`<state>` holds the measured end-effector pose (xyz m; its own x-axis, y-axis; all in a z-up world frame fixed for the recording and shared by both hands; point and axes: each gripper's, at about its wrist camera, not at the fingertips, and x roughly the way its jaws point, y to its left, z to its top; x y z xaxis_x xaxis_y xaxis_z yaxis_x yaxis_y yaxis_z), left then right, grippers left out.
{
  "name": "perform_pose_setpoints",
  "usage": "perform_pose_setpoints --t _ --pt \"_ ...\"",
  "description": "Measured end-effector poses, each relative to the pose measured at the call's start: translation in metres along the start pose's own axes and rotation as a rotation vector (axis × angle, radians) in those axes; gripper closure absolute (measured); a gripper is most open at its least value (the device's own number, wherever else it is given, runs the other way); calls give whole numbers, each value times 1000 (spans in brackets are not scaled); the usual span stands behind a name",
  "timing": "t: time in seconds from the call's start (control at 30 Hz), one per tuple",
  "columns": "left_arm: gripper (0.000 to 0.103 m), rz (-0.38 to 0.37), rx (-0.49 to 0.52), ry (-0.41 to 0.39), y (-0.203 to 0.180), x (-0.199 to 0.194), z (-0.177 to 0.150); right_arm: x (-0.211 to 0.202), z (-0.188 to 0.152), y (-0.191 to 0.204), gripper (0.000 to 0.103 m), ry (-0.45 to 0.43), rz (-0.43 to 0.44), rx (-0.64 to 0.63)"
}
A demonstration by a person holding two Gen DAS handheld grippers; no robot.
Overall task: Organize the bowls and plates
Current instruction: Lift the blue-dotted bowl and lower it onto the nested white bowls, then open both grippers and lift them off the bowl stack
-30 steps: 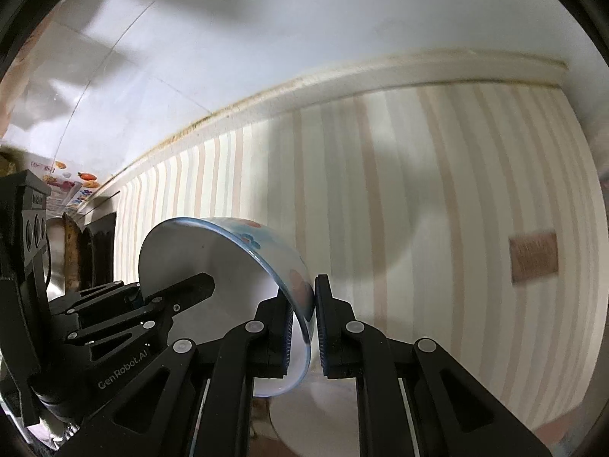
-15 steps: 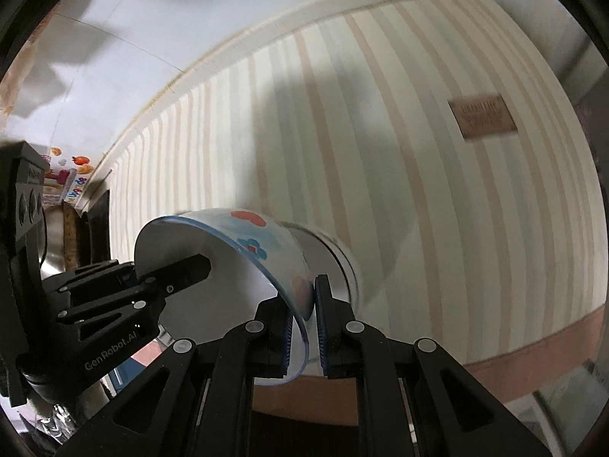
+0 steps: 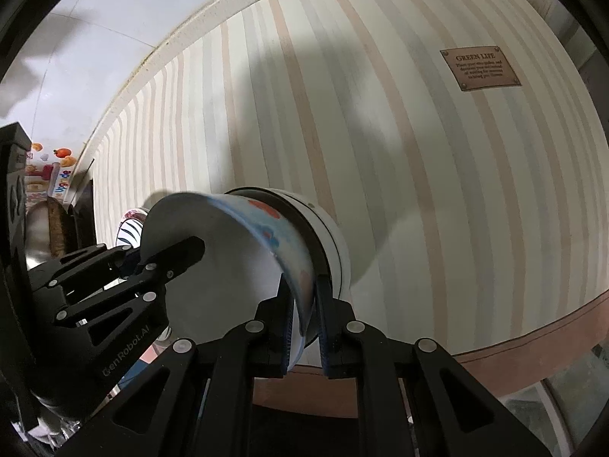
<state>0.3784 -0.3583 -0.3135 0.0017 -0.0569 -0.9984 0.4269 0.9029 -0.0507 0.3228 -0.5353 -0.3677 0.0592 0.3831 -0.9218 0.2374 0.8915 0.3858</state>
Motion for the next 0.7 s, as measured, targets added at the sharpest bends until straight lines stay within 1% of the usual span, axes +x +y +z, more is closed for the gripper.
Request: perform_pose_setpoints --t 0.27,0.47,0.67,0.7 --pt "92 -11 -23 7 5 2 -4 -3 0 7 88 -7 -37 -30" --pt "92 -14 -33 5 5 2 -5 -8 -1 5 87 -20 -42 -35" --pt "92 -28 -29 3 4 -4 -7 -14 -6 1 86 -43 -46 -14" --pt "92 -27 -27 -2 2 -6 -8 -16 -7 0 86 -50 -37 -11"
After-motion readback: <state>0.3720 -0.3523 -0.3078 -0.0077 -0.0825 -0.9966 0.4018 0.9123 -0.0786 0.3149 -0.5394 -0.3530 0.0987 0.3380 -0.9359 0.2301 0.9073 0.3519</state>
